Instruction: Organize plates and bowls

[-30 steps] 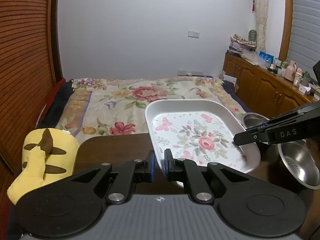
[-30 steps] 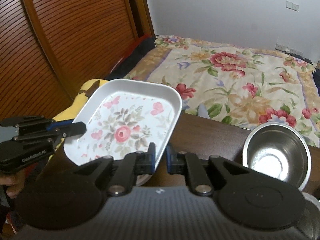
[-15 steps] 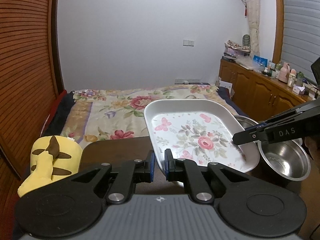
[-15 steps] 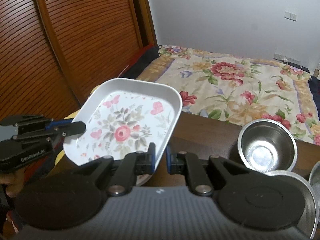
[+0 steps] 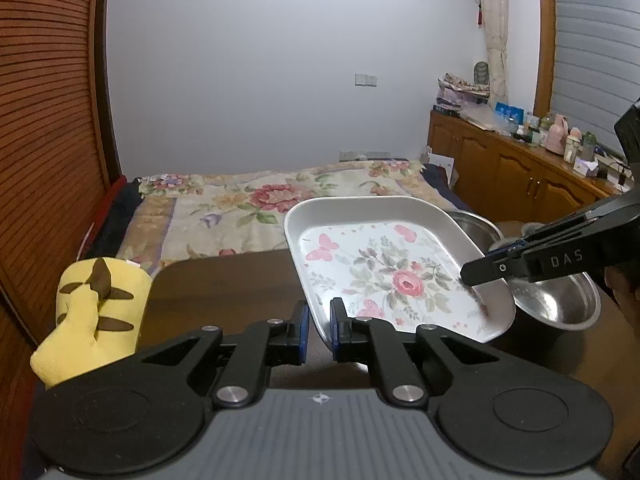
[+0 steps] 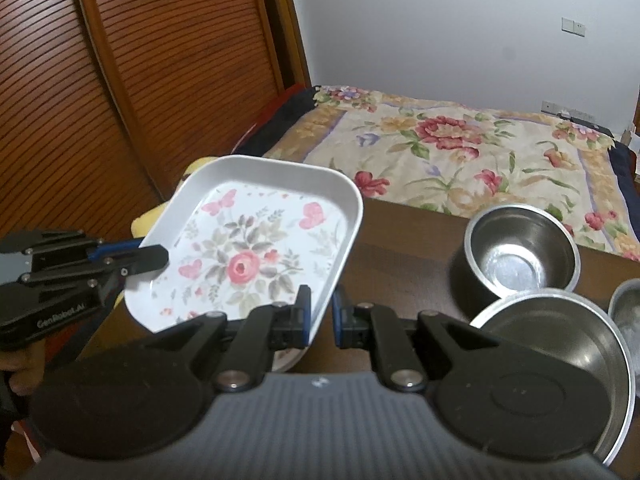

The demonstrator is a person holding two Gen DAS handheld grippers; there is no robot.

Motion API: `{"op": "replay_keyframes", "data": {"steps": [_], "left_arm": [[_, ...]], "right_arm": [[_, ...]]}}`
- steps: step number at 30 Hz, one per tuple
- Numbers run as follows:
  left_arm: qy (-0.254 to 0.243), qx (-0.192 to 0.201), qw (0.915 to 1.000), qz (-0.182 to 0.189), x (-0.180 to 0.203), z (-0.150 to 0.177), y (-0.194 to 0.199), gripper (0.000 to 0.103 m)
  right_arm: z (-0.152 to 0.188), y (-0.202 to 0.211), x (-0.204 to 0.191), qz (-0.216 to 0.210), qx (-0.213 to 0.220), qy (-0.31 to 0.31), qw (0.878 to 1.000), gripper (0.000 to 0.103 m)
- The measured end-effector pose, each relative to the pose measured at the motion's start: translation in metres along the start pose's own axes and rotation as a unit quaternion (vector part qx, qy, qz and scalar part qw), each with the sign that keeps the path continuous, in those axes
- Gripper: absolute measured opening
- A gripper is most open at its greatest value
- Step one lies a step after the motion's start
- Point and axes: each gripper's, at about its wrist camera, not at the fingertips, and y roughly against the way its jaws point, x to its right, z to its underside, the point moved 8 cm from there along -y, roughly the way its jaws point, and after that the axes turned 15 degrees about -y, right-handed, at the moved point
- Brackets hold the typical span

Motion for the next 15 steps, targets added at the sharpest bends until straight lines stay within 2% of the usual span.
{"op": "replay_keyframes", "data": {"steps": [15], "left_arm": [[-0.002,-0.020,0.9998,0.008,0.016,0.034,0.007,0.012]], "right_arm": [[0.036,0.003,0.002,-0.006,-0.016,-0.001,1.000,0.013]]}}
